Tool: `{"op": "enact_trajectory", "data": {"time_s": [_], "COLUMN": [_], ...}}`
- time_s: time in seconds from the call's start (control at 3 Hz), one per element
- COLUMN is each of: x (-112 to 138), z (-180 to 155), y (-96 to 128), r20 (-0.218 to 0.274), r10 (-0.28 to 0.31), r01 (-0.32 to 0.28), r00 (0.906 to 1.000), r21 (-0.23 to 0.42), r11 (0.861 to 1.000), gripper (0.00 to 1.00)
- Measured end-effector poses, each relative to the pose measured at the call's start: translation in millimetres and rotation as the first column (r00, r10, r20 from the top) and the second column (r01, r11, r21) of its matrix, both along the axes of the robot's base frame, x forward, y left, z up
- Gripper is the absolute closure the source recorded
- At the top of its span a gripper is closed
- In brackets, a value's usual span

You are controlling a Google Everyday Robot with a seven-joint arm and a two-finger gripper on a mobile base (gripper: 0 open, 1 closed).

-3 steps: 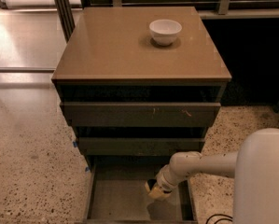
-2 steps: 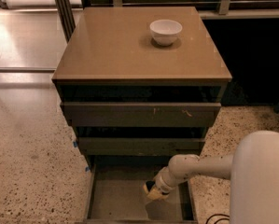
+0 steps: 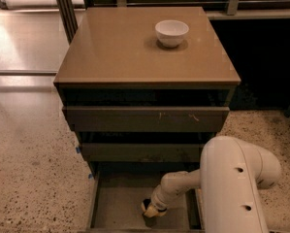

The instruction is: Place sponge into bottom drawer

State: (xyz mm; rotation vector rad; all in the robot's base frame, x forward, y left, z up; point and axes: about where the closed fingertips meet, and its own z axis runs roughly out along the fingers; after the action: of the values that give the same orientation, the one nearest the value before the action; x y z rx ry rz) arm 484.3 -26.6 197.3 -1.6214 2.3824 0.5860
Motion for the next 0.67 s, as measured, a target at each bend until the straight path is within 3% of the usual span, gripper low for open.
{"op": "enact_trajectory", "data": {"time_s": [0.33,0.67], "x": [0.0,-4.7], "z": [-0.2,-31.9], "y": [0.0,4.9], "r20": [0.0,-0.038], "r10": [0.0,0.005], "r01": [0.0,-0.006], "r00": [1.0,0.9993], "r21": [0.0,-0.035], "r11": [1.0,0.999], "gripper": [1.0,1.0]}}
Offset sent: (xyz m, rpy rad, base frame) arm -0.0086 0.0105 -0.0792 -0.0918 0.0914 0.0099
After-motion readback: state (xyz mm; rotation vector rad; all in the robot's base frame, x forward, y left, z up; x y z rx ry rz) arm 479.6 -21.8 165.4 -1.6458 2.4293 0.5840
